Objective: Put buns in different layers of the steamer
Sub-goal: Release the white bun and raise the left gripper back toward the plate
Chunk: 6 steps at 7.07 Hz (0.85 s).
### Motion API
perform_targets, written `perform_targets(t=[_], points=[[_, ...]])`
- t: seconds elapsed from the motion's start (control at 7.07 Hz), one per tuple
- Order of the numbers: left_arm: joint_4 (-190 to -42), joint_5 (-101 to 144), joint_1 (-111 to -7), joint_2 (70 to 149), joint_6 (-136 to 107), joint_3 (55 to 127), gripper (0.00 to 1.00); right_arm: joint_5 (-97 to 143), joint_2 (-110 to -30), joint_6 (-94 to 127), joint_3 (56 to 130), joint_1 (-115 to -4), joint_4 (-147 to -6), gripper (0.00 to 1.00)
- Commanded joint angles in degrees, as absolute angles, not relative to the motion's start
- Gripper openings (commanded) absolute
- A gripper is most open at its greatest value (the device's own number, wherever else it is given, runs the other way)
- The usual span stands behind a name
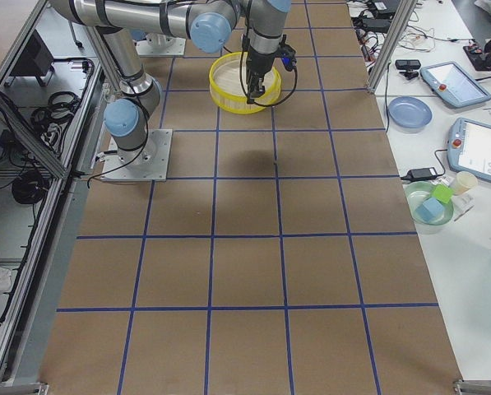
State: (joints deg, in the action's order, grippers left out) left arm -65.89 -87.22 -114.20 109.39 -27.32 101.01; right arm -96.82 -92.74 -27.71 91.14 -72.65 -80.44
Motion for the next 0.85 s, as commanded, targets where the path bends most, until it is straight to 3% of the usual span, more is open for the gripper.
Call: perform_targets(t=[0.0, 0.28, 0.71], points=[[-65.3, -87.4, -110.3, 107.7, -19.5, 100.6, 1.0, -96.2, -92.3, -26.7, 91.2, -72.9, -80.9, 0.08], [-66.6, -88.7, -101.4, 105.0, -6.0, 100.6, 1.0, -96.0, -87.9, -23.3, 90.9, -75.6, -83.0, 0.08], [-70.5, -88.9, -86.6, 105.6, 11.8, 101.8, 1.0, -95.8, -79.1, -3.2, 90.9, -94.2, -91.5, 0.08]])
